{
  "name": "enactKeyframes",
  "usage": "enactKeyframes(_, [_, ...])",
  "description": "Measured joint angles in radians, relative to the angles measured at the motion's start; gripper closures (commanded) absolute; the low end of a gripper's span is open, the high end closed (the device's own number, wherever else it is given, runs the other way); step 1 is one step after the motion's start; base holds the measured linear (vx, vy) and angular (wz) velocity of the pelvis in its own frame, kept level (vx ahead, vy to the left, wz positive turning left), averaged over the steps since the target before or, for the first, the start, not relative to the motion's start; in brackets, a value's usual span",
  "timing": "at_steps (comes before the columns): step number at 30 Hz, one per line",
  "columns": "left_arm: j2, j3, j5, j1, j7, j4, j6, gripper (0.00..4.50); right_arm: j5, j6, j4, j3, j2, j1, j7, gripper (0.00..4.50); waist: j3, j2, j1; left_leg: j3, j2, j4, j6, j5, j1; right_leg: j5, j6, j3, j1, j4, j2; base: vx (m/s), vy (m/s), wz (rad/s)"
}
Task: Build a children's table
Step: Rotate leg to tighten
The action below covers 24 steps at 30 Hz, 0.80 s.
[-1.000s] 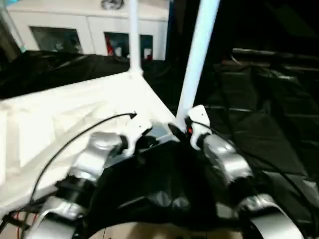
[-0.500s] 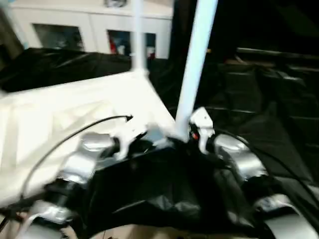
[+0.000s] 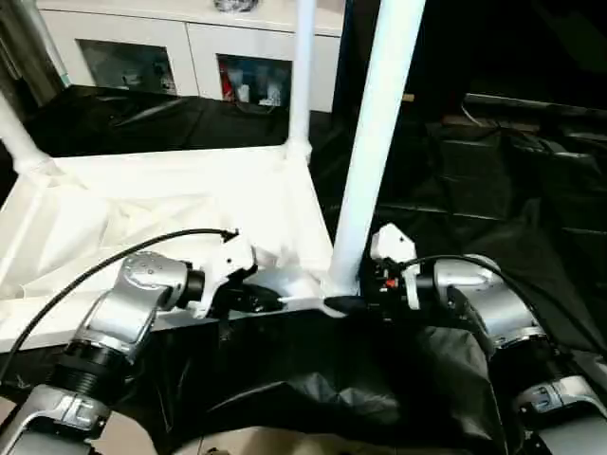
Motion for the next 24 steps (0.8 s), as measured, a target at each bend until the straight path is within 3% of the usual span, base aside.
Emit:
enactKeyframes(7, [0.0, 0.0, -0.004, 0.006, -0.009, -0.005, 0.001, 4.5, 0.003, 0.013, -0.016, 0.003, 0.012, 0.01, 0.006, 1.72, 0.0, 0.0, 0.004, 0.0, 0.0, 0.0, 0.0, 0.0, 0.0, 0.0, 0.0, 0.0, 0.0, 0.0, 0.0, 0.0, 0.0, 0.0])
enactKeyframes(12, [-0.008, 0.0, 0.001, 0.007, 0.019, -0.001, -0.001, 4.5, 0.004, 0.025, -0.025, -0.012, 0.034, 0.029, -0.033, 1.77, 0.0, 0.0, 0.004, 0.0, 0.0, 0.0, 0.0, 0.0, 0.001, 0.0, 0.0, 0.0, 0.001, 0.001, 0.0, 0.0, 0.0, 0.0])
enactKeyframes(16, [-0.04, 0.009, 0.02, -0.004, 0.094, 0.018, 0.002, 4.5, -0.001, 0.024, 0.015, -0.053, 0.084, 0.029, -0.156, 1.78, 0.0, 0.0, -0.003, 0.0, -0.001, 0.001, 0.0, 0.0, 0.002, 0.002, -0.002, 0.001, 0.001, 0.001, 0.0, 0.0, 0.0, 0.0])
enactKeyframes(19, [-0.105, 0.032, 0.05, -0.034, 0.22, 0.058, 0.02, 4.5, -0.016, 0.015, 0.102, -0.121, 0.176, -0.007, -0.389, 1.78, 0.0, 0.0, -0.015, 0.0, -0.001, 0.0, -0.002, 0.001, 0.002, 0.006, -0.003, 0.001, 0.0, 0.001, 0.0, 0.0, 0.0, 0.0])
enactKeyframes(24, [-0.171, 0.045, 0.062, -0.044, 0.348, 0.063, 0.049, 4.5, -0.032, 0.004, 0.159, -0.16, 0.239, -0.038, -0.575, 1.78, -0.001, -0.001, -0.015, 0.0, 0.0, 0.0, -0.002, 0.001, 0.002, 0.006, -0.003, 0.001, 0.001, 0.001, 0.0, 0.0, 0.0, 0.0])
